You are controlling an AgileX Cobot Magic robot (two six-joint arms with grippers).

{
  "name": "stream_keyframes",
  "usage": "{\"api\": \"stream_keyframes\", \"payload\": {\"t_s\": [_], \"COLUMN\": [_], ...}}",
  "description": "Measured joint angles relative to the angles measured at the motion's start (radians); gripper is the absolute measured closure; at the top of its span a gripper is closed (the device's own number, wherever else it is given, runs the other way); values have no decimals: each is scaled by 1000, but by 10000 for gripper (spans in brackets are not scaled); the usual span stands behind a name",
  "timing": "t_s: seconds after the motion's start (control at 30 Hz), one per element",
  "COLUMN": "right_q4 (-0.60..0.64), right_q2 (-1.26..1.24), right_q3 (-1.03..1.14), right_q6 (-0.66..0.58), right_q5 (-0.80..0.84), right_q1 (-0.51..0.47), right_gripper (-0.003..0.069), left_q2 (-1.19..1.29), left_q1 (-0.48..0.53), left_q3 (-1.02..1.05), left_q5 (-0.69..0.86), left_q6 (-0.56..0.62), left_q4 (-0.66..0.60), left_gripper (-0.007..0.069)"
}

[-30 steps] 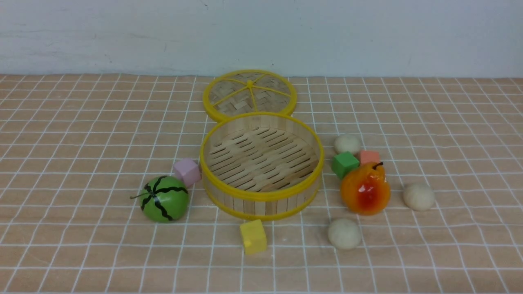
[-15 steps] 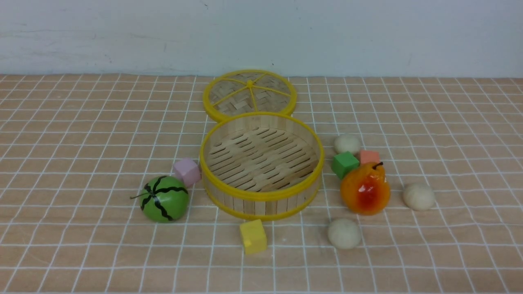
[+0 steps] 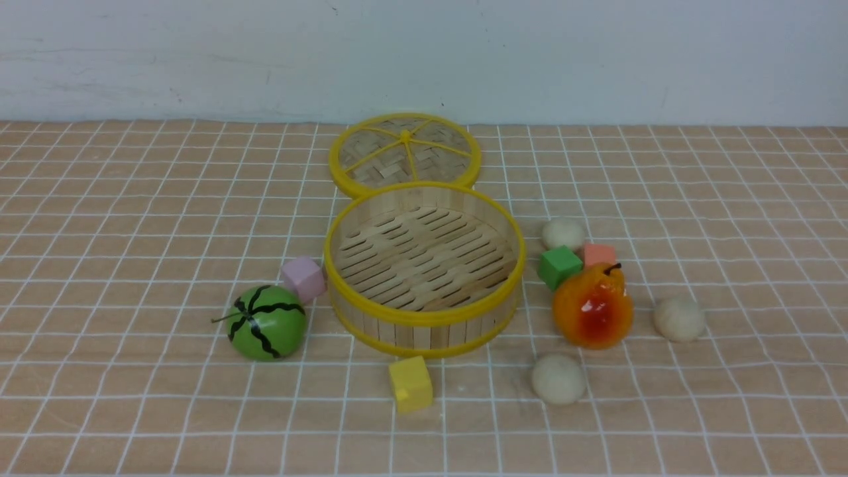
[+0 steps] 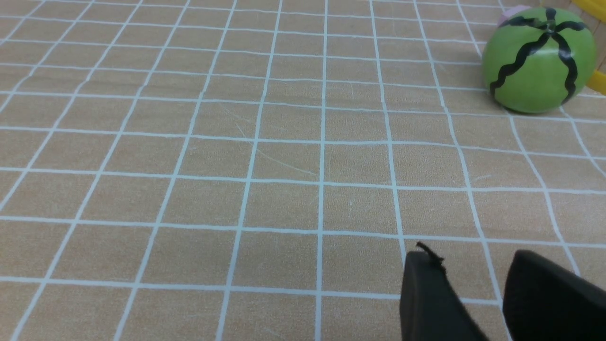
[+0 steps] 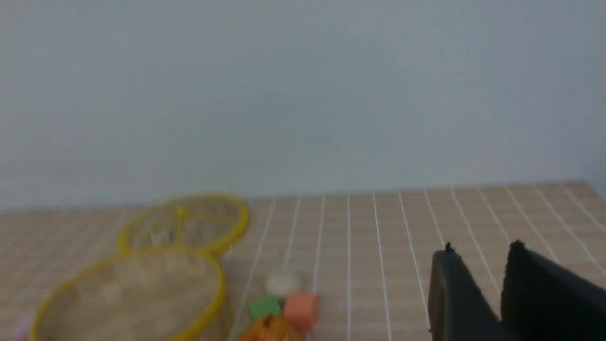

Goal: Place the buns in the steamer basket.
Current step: Use the right arm to grab a steamed stuffed bun

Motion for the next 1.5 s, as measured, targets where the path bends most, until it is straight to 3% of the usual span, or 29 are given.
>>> {"api": "stream_keyframes", "payload": {"t_s": [0.17,0.4,0.5,0.6,0.67,0.8,0.9,0.93,1.1,1.27,1.5], "right_q4": [66,564,813,915,928,850,639,623,154,-117,-200], "right_q2": [198,365,449,540,604,714,813,825,990,1110,1269], "right_q3": [-32,-34,-37,-53,-75,-150,-249,-261,-419,-503,-552], "right_q6": [-151,-563,-799,-976,-994,-932,-735,-720,-284,-15,200], "right_q5": [106,57,127,245,290,303,280,279,273,273,270], "right_q1": [0,0,0,0,3,56,168,175,375,499,537], "right_gripper": [483,480,480,476,470,449,427,426,421,421,420], "left_q2": [0,0,0,0,0,0,0,0,0,0,0], "left_q1": [0,0,0,0,0,0,0,0,0,0,0], "left_q3": [0,0,0,0,0,0,0,0,0,0,0], "left_q5": [0,0,0,0,0,0,0,0,0,0,0], "left_q6": [0,0,0,0,0,0,0,0,0,0,0], "left_q4": [0,0,0,0,0,0,0,0,0,0,0], "left_gripper": [386,386,386,386,386,386,386,386,386,386,386]}}
